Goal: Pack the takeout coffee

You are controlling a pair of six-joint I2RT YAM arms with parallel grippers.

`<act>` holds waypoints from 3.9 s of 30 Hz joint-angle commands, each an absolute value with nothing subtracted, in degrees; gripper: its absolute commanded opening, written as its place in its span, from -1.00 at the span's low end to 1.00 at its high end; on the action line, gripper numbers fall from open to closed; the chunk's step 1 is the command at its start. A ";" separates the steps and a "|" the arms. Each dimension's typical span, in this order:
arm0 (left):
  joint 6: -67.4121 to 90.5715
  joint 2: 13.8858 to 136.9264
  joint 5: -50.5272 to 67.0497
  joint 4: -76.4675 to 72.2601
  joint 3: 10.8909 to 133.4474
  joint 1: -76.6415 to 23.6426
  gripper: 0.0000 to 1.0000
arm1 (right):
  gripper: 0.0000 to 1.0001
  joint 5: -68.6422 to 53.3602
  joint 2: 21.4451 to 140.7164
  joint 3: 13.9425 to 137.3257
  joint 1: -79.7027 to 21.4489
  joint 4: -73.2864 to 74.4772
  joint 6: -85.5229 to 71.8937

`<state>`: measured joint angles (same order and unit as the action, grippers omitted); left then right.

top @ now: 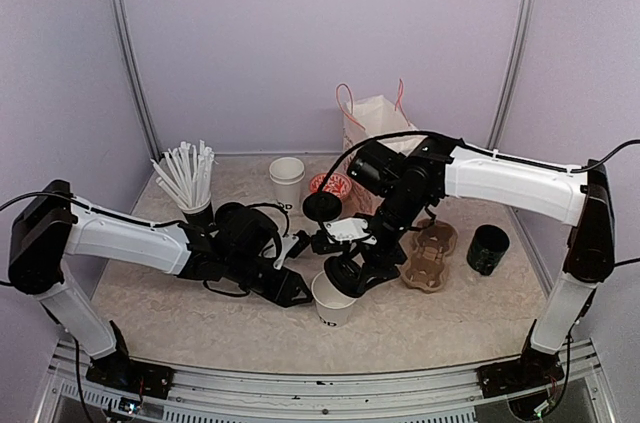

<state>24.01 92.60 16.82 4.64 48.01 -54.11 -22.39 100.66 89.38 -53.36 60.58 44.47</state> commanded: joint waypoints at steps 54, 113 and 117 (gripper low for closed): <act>29.12 91.08 12.99 1.61 45.75 -50.66 -0.13 | 0.85 -13.15 102.55 90.90 -58.36 62.18 39.98; 26.05 89.48 12.47 4.26 50.55 -60.08 0.38 | 0.66 -49.75 103.49 71.59 -40.86 43.35 18.72; 25.85 90.75 12.99 4.04 49.01 -59.83 0.27 | 0.60 -49.61 104.87 71.51 -40.95 43.44 18.53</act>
